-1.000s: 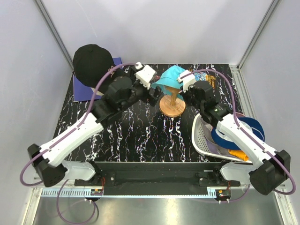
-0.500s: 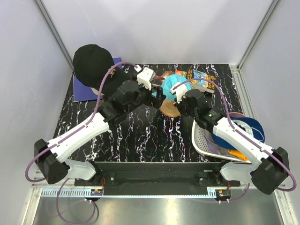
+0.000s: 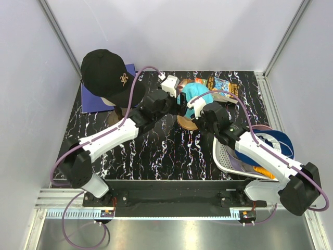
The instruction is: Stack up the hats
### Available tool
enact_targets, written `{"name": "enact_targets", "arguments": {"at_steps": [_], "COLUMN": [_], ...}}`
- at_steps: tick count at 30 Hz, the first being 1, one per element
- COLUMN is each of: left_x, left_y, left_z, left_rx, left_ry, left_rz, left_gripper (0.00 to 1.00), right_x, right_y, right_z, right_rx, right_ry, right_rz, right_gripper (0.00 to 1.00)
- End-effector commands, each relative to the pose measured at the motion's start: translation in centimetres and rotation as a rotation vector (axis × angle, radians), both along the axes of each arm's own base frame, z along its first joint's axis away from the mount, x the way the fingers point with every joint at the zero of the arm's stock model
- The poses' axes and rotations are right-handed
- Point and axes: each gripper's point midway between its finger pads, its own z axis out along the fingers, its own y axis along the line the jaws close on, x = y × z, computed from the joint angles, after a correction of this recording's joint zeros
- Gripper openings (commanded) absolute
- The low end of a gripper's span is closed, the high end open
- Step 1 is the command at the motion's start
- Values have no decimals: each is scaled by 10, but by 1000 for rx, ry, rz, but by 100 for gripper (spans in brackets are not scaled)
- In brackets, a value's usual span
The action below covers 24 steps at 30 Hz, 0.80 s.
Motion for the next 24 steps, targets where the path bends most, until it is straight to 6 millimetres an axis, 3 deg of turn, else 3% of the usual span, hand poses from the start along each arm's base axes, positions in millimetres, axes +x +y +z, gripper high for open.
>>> {"name": "enact_targets", "arguments": {"at_steps": [1,7,8,11,13,16,19,24], "left_x": [20,27,26,25,24,23,24,17], "left_y": [-4,-8,-10,-17,-17,-17,-16,-1], "left_z": [9,-4,-9,-16,-16,-18,-32,-60], "left_rx": [-90,-100,-100,-110,-118,-123,-118,-69], "left_ry": [-43,-40,-36,-26,-25,-23,11,51], "left_rz": [8,-28,-40,-84,-89,-103,-105,-89], "left_gripper": [72,59,57,57,57,57,51,50], "right_x": [-8,-10,-11,-15,-18,-12,1,27], "right_y": [1,3,1,-2,-7,-28,-42,-99], "right_z": [7,10,12,24,42,83,114,142], "right_rx": [16,39,42,77,119,201,329,434], "right_ry": [2,14,13,6,-13,-88,-84,-101], "right_rz": [4,-8,-17,-42,-78,-226,-324,-580], "right_gripper": [31,45,53,67,72,83,83,82]}}
